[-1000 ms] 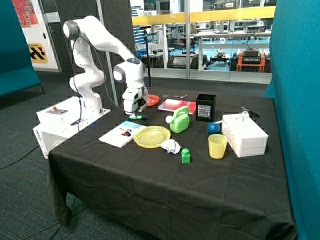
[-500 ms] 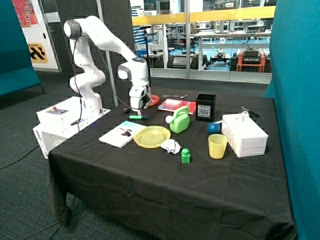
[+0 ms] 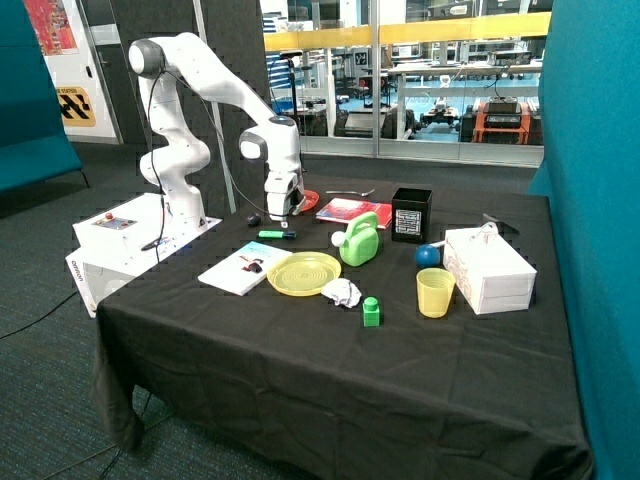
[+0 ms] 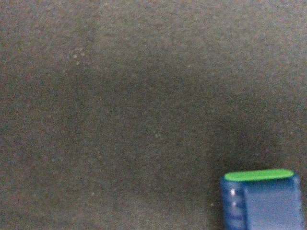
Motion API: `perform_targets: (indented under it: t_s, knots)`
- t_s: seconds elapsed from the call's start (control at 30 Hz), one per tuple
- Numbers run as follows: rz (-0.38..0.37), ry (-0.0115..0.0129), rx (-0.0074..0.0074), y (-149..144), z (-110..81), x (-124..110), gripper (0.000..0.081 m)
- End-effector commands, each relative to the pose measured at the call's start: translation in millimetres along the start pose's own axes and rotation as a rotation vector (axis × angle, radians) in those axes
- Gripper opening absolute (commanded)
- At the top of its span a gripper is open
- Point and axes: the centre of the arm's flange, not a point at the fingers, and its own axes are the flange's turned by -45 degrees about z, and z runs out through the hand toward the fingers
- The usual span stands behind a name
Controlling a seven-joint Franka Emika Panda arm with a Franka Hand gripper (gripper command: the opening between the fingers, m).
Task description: Put a highlighter on each book
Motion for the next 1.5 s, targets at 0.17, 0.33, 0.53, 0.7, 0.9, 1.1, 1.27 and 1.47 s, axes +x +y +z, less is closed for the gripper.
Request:
perform_targets:
  t_s: [0.17, 0.33, 0.53, 0.7, 0.9, 1.1, 1.27, 1.47]
  knots:
    - [-0.013, 0.0014, 0.001, 2, 11.8, -19, 0.0567]
    - [-0.005, 0.0014, 0.001, 6, 16.9, -31, 0.0571]
    - [0.013, 0.0014, 0.001, 11, 21.9, -37, 0.0588]
    - [0.019, 0.0014, 0.001, 13, 26.1, -33, 0.0593]
    - [0.013, 0.0014, 0.001, 11, 29.6, -31, 0.0593]
    - [0.007, 0.0014, 0.001, 8, 33.1, -33, 0.058]
    - [0.004, 0.0014, 0.001, 5, 36.1, -35, 0.0576]
    - [0.006, 0.0014, 0.001, 5, 39.1, -34, 0.0565]
